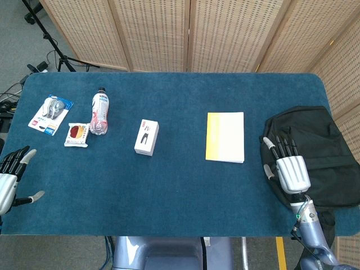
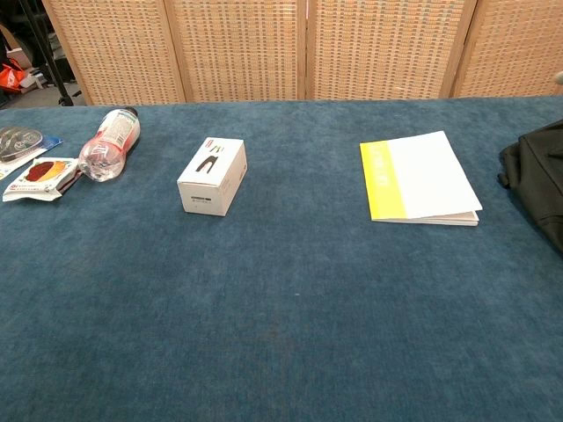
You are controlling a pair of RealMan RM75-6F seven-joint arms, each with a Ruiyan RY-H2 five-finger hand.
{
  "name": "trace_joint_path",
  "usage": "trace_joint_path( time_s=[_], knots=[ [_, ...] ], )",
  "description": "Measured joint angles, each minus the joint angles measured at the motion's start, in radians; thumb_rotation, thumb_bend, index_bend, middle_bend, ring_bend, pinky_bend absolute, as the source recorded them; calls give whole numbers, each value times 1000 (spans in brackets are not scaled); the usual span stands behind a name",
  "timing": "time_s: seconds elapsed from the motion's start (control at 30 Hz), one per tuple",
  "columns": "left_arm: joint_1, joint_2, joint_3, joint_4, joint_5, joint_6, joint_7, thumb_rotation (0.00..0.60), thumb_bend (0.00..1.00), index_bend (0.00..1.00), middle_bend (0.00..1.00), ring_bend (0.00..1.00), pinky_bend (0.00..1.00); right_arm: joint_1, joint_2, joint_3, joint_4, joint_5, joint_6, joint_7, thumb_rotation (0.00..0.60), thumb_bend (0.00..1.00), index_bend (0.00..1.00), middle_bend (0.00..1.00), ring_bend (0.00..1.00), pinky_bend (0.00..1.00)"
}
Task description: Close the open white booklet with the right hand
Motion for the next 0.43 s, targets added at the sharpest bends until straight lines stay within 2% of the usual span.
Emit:
trace_joint_path(
  time_s=[0.23, 0.43],
  knots=[
    [6, -25, -7, 8, -23, -2, 20, 553, 73, 0, 0, 0, 83, -99, 39, -66, 72, -66, 111, 49, 600, 415, 106, 0, 0, 0],
    [2, -46, -14, 28, -16, 5, 28, 552, 73, 0, 0, 0, 83, -138, 66, -84, 70, -89, 147, 59, 600, 414, 106, 0, 0, 0]
  ],
)
